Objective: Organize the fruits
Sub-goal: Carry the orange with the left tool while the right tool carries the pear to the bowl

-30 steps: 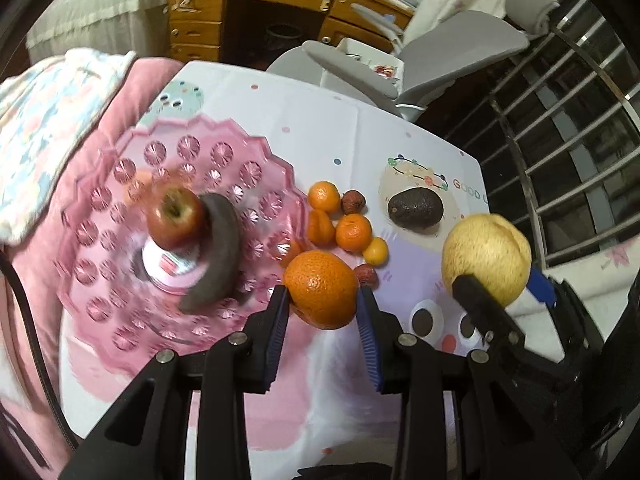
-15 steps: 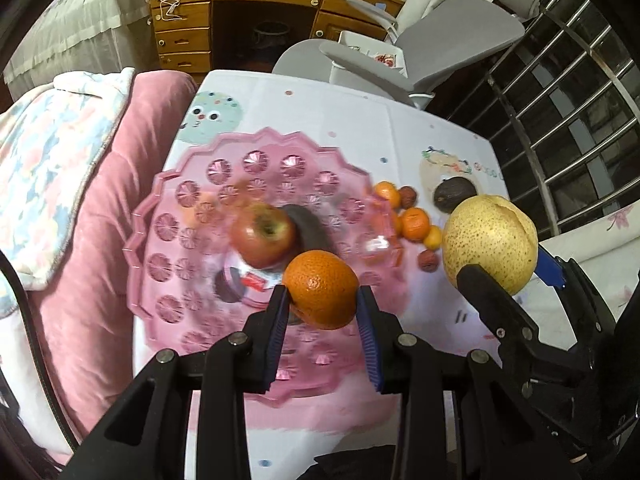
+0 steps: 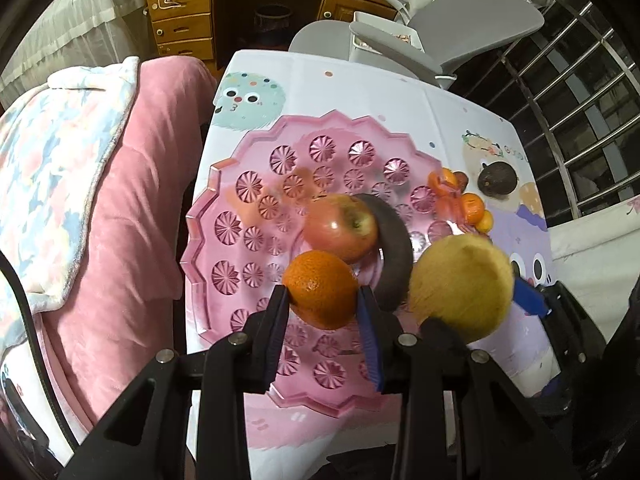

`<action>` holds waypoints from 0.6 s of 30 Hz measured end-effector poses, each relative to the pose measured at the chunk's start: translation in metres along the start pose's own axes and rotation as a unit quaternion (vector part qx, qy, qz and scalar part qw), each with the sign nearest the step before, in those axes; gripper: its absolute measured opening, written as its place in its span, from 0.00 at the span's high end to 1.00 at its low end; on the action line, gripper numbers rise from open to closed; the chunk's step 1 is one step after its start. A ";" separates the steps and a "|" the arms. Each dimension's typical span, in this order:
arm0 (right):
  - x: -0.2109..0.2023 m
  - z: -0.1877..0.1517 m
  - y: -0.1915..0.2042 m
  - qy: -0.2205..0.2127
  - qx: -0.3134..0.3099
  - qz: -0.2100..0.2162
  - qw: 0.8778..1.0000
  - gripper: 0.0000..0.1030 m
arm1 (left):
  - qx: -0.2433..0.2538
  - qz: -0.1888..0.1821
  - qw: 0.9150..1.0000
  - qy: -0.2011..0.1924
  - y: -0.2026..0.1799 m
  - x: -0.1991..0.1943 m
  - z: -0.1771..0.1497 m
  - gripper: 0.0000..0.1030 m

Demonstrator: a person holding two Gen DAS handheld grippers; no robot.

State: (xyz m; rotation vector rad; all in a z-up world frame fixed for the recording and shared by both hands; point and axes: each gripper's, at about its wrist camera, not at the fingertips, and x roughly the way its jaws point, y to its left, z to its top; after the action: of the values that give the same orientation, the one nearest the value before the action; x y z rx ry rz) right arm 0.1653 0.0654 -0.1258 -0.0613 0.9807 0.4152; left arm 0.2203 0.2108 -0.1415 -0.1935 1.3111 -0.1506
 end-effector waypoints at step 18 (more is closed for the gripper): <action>0.072 -0.020 0.039 0.108 -0.049 0.031 0.992 0.28 | -0.023 -0.005 0.999 0.025 0.034 0.032 0.015 0.67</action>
State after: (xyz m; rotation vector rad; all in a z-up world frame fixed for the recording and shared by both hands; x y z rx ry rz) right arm 0.1697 0.1190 -0.1902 -0.1669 1.1766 0.5224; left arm 0.2429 0.2380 -0.1758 -0.2368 1.3654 -0.1333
